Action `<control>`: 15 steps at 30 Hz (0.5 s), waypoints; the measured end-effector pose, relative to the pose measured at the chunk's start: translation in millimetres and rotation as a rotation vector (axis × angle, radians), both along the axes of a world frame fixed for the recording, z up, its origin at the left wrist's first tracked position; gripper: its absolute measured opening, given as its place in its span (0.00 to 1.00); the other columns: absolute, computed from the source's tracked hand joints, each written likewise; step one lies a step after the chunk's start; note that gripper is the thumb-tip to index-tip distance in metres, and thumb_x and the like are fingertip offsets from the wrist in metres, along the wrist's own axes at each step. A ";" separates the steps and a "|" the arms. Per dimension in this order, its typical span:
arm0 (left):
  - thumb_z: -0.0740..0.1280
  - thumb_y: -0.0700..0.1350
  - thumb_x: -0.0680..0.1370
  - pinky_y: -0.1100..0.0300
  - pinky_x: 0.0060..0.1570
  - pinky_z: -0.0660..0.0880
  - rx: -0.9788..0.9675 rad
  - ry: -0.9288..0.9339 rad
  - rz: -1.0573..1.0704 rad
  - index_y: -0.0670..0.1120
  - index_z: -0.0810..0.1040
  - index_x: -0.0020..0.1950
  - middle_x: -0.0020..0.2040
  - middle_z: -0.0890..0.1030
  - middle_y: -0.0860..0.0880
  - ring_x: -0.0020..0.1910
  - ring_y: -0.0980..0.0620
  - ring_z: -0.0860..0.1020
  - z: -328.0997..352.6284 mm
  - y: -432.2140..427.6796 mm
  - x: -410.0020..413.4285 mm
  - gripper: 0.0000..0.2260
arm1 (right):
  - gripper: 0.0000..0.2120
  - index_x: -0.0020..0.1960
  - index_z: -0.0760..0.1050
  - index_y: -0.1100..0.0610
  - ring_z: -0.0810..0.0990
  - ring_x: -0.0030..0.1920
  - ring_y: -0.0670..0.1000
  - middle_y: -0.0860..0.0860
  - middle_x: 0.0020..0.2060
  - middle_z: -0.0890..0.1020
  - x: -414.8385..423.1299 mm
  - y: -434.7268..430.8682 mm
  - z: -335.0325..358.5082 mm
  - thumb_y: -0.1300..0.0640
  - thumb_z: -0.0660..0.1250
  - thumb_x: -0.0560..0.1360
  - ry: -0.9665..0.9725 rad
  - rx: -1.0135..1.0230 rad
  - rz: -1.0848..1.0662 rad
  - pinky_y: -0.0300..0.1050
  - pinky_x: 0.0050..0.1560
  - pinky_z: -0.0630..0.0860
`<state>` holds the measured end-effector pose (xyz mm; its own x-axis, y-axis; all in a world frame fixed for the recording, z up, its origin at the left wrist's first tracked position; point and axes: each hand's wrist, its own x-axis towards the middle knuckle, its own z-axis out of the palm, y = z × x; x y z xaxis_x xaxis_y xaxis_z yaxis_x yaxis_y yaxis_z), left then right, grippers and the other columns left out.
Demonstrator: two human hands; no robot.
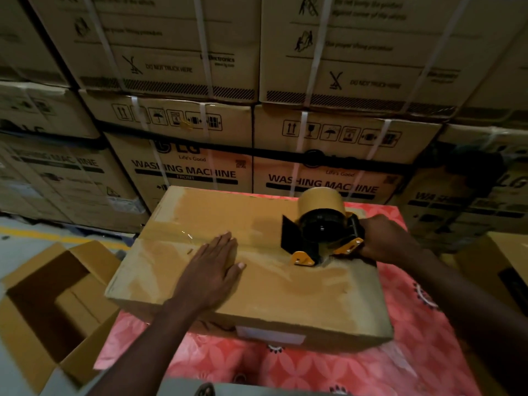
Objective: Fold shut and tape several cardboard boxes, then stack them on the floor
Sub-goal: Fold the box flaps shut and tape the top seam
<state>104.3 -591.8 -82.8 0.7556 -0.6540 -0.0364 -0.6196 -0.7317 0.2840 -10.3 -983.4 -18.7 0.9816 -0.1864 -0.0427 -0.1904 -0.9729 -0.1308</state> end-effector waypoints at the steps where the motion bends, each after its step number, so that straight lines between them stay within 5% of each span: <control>1: 0.39 0.69 0.77 0.56 0.79 0.46 0.000 0.002 0.012 0.51 0.53 0.83 0.83 0.50 0.53 0.81 0.55 0.48 1.0 -1.6 -1.5 0.39 | 0.22 0.45 0.79 0.47 0.80 0.36 0.48 0.44 0.38 0.83 -9.4 -17.2 -4.1 0.28 0.67 0.67 -0.021 -0.010 -0.009 0.43 0.35 0.75; 7: 0.35 0.65 0.77 0.49 0.79 0.52 0.051 -0.034 0.195 0.41 0.55 0.82 0.82 0.54 0.41 0.81 0.42 0.52 7.5 -49.2 -34.9 0.41 | 0.20 0.46 0.79 0.47 0.81 0.39 0.54 0.49 0.38 0.83 -32.8 -48.2 -27.2 0.33 0.62 0.66 -0.079 0.077 -0.014 0.51 0.39 0.79; 15: 0.33 0.66 0.76 0.51 0.78 0.37 0.040 0.009 -0.119 0.44 0.43 0.83 0.83 0.42 0.44 0.82 0.46 0.41 6.9 -136.6 -77.4 0.40 | 0.11 0.39 0.72 0.45 0.72 0.31 0.44 0.44 0.31 0.76 -37.1 -33.5 -13.7 0.38 0.63 0.66 -0.087 0.193 0.035 0.39 0.32 0.63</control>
